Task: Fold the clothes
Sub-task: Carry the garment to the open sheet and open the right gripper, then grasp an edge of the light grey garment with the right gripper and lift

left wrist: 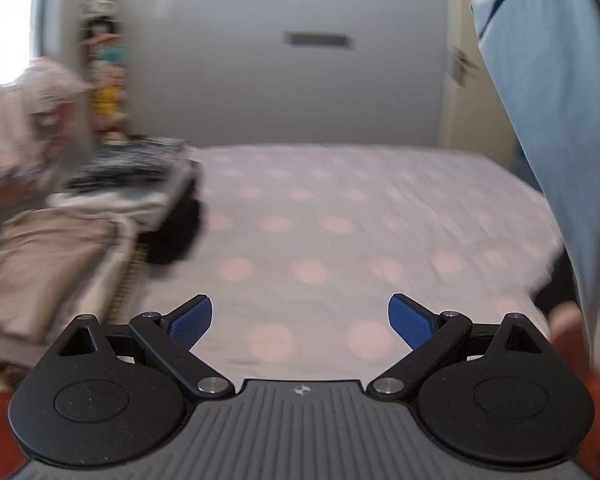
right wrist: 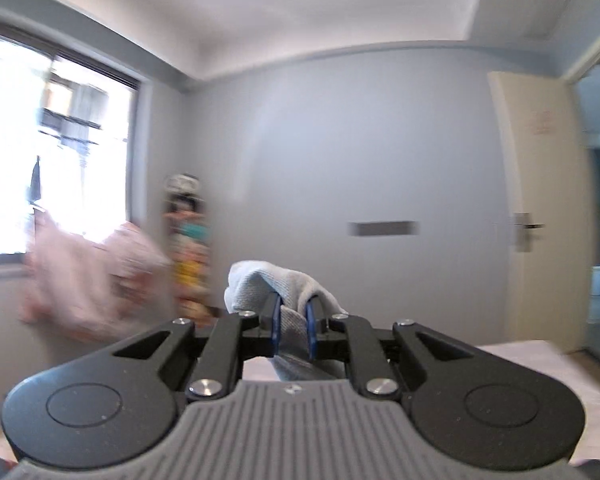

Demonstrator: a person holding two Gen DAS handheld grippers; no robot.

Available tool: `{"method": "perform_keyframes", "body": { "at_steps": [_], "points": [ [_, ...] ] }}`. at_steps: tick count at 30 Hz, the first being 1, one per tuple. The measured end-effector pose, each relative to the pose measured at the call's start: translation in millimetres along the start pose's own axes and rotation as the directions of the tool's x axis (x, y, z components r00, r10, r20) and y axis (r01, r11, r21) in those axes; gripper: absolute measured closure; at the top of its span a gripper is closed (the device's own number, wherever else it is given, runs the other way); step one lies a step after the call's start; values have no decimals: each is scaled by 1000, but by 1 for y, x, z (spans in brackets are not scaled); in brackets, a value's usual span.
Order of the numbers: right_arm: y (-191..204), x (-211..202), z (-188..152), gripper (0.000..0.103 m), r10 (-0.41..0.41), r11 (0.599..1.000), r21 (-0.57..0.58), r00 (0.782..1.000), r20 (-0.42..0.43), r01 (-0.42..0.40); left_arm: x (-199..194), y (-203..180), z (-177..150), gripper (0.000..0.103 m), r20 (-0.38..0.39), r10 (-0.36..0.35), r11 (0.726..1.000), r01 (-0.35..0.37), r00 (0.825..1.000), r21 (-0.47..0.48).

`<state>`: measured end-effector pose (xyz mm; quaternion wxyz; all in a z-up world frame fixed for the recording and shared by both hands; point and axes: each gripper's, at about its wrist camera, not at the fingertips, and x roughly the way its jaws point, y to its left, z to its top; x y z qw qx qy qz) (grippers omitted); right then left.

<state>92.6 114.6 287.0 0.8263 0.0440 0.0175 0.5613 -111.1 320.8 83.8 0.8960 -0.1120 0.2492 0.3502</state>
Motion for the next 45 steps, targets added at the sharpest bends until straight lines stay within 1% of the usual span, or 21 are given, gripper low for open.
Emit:
{"method": "perform_keyframes", "body": {
  "at_steps": [3,6,8,10,13,16,19,21,22,23,24,27,29,30,32,35,36,37,38,42,45],
  "points": [
    [31,21,-6,88,117,992,55,993,-28,-115,-9,24,0,0,25,45,994,-42,999,-99],
    [62,43,-17,88,222,971,104,973,-61,-215,-9,42,-9,0,10,77,988,-75,997,-136],
    [77,62,-52,88,244,967,104,960,-139,-231,-8,51,-20,0,-9,81,987,-81,997,-138],
    [87,83,-92,88,257,965,105,939,-228,-238,0,59,-31,0,-35,48,990,-52,998,-135],
    [77,116,-175,88,237,971,133,889,-391,-200,7,69,-45,0,-61,14,988,-23,998,-150],
    [63,133,-251,88,198,979,143,828,-524,-144,12,78,-52,0,-76,32,985,-44,997,-166],
    [67,125,-309,85,194,980,155,761,-619,-124,22,85,-57,0,-118,16,980,-39,993,-194],
    [76,116,-327,76,226,974,177,728,-647,-144,28,87,-62,0,-138,-1,979,-27,990,-203],
    [82,113,-332,74,243,970,182,715,-655,-162,31,86,-64,0,-147,0,979,-29,989,-200],
    [88,111,-332,62,252,968,174,707,-661,-183,34,85,-66,0,-156,0,980,-32,988,-197],
    [91,107,-330,50,250,968,155,705,-663,-197,35,84,-68,0,-158,-1,981,-30,987,-193],
    [92,87,-325,46,217,975,103,739,-638,-198,38,79,-72,0,-152,-2,985,-25,988,-170],
    [87,76,-322,42,173,984,79,763,-623,-159,41,75,-73,0,-128,11,990,-29,992,-139],
    [80,70,-321,41,149,988,71,768,-623,-134,40,72,-73,0,-101,20,992,-32,995,-119],
    [64,58,-320,41,100,995,56,768,-633,-83,37,64,-72,0,-67,32,996,-37,997,-76],
    [41,41,-317,41,26,999,31,763,-646,-7,31,52,-71,0,-19,106,994,-106,994,-4],
    [33,35,-316,41,1,1000,23,760,-650,18,32,50,-71,0,-23,115,993,-115,993,13],
    [24,30,-317,41,-31,999,2,751,-660,44,32,48,-70,0,-27,124,992,-123,992,30],
    [16,25,-318,41,-69,997,-27,737,-673,69,33,48,-70,0,-35,109,994,-108,993,27],
    [-16,7,-326,41,-202,978,-119,669,-715,169,44,50,-72,0,-108,45,999,-42,993,27],
    [-36,0,-333,40,-248,967,-144,626,-740,212,54,49,-77,0,-155,13,999,-8,988,31]
  ]
}}
